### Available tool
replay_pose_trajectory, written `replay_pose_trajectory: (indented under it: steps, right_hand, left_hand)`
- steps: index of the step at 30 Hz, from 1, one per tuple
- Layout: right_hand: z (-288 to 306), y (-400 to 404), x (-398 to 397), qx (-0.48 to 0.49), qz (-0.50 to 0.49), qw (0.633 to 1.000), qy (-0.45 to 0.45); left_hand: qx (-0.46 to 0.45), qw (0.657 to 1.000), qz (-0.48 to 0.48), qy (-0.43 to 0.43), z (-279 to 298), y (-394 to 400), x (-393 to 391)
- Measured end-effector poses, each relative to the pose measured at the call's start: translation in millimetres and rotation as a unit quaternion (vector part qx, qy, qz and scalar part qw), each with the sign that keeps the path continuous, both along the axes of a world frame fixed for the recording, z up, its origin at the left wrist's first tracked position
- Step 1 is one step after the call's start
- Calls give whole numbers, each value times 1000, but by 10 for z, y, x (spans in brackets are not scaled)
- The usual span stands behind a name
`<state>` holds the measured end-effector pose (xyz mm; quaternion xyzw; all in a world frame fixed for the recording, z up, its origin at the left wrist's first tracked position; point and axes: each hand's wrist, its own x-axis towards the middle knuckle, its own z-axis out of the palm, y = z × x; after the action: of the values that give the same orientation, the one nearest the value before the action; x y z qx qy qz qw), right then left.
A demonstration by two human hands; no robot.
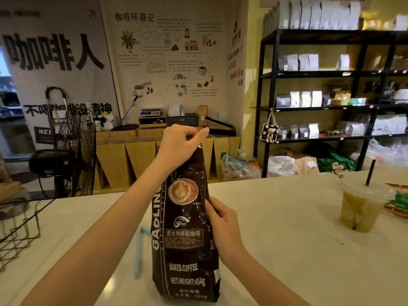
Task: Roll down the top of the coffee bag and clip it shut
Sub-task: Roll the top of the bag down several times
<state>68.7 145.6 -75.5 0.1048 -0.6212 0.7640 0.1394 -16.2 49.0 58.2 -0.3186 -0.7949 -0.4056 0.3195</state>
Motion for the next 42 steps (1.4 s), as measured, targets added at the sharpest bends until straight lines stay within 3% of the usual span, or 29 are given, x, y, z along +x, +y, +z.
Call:
replay_pose_trajectory:
  steps: [6, 15, 20, 23, 27, 29, 37, 42]
  right_hand:
    - [34, -41, -21, 8, -18, 1000, 19]
    - [19, -32, -41, 62, -45, 996, 47]
    - [-43, 27, -71, 128, -82, 984, 98]
    - [9, 119, -88, 171, -51, 980, 82]
    - [180, 183, -104, 72, 49, 996, 14]
    - [226, 173, -145, 18, 48, 999, 2]
    - [272, 152, -222, 47, 2, 999, 18]
    - [321, 235, -261, -9, 90, 994, -59]
  left_hand:
    - [-156, 980, 88, 83, 66, 96, 122]
    - [-85, 966, 176, 167, -98, 195, 77]
    - [-92, 954, 204, 200, -142, 212, 87]
    - [-107, 947, 201, 226, -149, 240, 98]
    - [-101, 954, 195, 204, -113, 230, 96]
    - [-106, 957, 191, 192, -109, 243, 106]
    - [-103, 949, 212, 210, -135, 282, 81]
    - [-128, 947, 214, 203, -157, 313, 23]
